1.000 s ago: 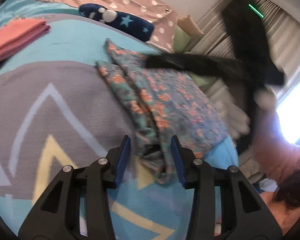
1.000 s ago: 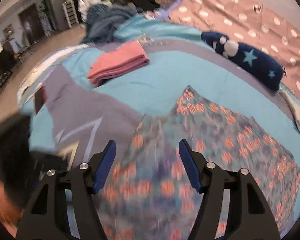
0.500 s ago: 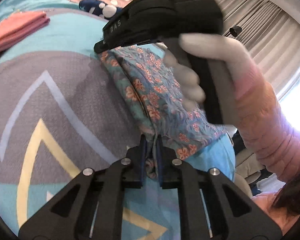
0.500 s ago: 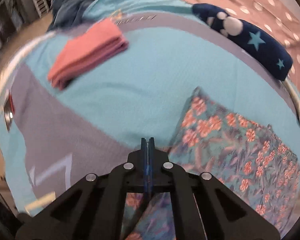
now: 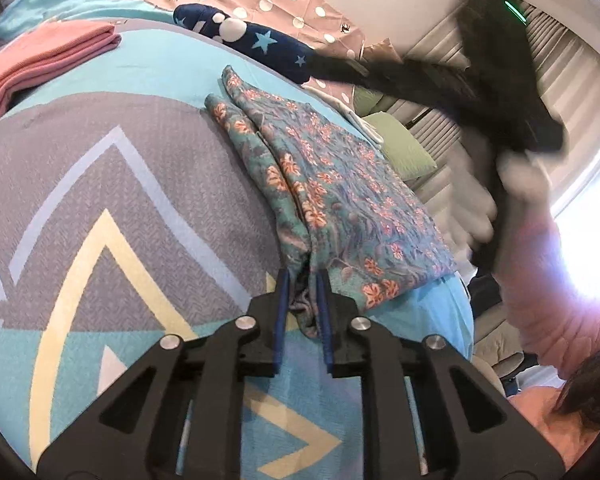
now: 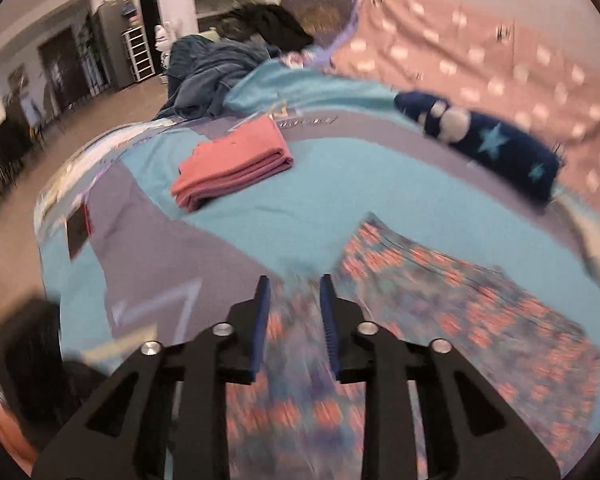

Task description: Fold small clothes

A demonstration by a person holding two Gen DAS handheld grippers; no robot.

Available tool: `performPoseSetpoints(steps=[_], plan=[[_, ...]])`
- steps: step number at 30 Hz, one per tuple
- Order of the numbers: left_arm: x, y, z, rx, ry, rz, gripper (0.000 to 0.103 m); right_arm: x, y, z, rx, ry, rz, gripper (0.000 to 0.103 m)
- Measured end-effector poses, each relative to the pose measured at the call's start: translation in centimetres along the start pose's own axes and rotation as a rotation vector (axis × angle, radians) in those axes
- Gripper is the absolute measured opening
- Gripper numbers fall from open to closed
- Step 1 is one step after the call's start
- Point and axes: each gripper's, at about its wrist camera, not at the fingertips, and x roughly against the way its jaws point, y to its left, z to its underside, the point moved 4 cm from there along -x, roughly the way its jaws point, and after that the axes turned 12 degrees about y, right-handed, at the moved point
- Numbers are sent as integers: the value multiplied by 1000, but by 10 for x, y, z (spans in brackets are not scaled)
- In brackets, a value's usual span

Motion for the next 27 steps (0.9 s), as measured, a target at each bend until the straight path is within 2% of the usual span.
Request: performPoseSetpoints(steps=[2,5,6,7,8,9,11,14,16,19,22,27], plan=[[1,1,-2,-4,-3,-4,18,14,-2,27,4,-23,36,27],[0,1,-6,-14,-3,-13,22,35,-7,71,-49,-141,73,44],[1,0,-5,-19,-5,-18,25,42,-9,86,-86,-189,77,58],[1,0,-6,-23,-7,-21,28,45,-10,95,-110,-201,71,61],[3,-1,-6,-27,-13,-24,36,44,-9,104,-128,-186,67,61],[6,-2,-6,-27,-28,-30,47,40,-6,112,-125,-130,83,61],[20,1,-11,2,-102,-49,64,29,11,125,-53,-51,163,61],[42,17,-16,84,-201,-15,67,13,57,143,173,-2,285,61],[48,28,-20,123,-219,-3,67,5,74,150,255,0,325,61],[41,35,-34,135,-178,51,67,-9,80,149,284,14,376,61],[15,33,-62,118,-78,133,68,-15,78,137,253,8,413,61],[-45,31,-113,84,89,103,68,-28,80,124,202,-1,438,60]])
